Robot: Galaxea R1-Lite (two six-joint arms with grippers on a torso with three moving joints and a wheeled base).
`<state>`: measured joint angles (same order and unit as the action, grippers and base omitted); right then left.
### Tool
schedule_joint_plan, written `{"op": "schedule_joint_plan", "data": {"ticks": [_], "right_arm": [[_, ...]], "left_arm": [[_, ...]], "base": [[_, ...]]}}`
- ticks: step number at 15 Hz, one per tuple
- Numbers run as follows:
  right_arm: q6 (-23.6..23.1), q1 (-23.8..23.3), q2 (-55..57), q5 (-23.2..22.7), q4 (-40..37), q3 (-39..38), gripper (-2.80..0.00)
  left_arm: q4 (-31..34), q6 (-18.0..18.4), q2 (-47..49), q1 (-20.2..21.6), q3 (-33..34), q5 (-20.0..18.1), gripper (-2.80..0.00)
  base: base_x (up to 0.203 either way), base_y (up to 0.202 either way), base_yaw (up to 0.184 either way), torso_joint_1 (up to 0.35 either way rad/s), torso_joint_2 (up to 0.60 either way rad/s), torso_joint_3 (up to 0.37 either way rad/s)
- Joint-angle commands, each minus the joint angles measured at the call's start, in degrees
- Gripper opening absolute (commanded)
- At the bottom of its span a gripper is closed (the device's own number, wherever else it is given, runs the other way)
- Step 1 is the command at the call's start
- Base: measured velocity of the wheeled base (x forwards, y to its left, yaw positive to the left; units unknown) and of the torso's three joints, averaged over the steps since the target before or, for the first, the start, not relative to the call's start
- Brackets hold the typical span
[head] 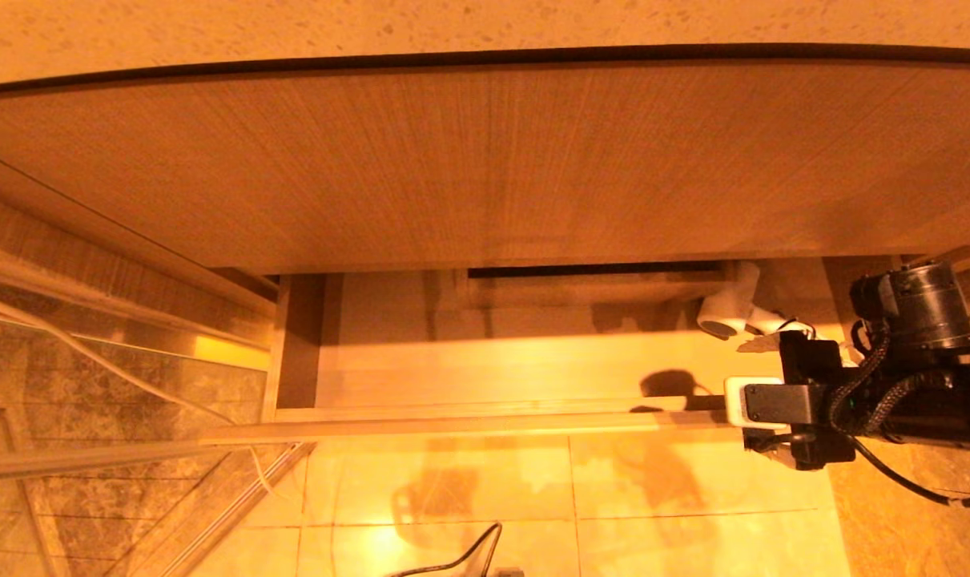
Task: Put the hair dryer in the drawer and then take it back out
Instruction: Pull open the drawer
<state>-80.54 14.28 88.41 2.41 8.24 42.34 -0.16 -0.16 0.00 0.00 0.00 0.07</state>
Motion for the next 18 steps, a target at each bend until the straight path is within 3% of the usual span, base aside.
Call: {"op": "schedule_joint_plan", "data": {"ticks": [1, 2, 12, 17, 18], "right_arm": [[-0.89, 0.05, -4.27, -0.17, 0.09, -1.51, 0.00], [-1.43, 0.07, -5.70, 0.09, 0.04, -2.56, -2.80], [-1.41, -0.27, -19.70, 0.73, -0.74, -5.63, -2.80], [-1.88, -5.21, -26.58, 2.70, -10.71, -4.93, -2.80], [-1.89, -6.18, -26.55, 4.75, -11.54, -3.92, -2.80]], "left_arm": [[-0.02, -0.02, 0.00, 0.00, 0.00, 0.01, -2.80], [-0.02, -0.02, 0.00, 0.00, 0.00, 0.01, -2.80], [-0.02, -0.02, 0.00, 0.00, 0.00, 0.01, -2.80], [-0.02, -0.02, 0.00, 0.00, 0.00, 0.01, -2.80], [-0.02, -0.02, 0.00, 0.00, 0.00, 0.01, -2.80]], "base": [[0.000, 0.000, 0.000, 0.000, 0.00, 0.000], [0.000, 0.000, 0.000, 0.000, 0.00, 0.000], [0.000, 0.000, 0.000, 0.000, 0.00, 0.000], [0.000, 0.000, 0.000, 0.000, 0.00, 0.000], [0.000, 0.000, 0.000, 0.000, 0.00, 0.000]]}}
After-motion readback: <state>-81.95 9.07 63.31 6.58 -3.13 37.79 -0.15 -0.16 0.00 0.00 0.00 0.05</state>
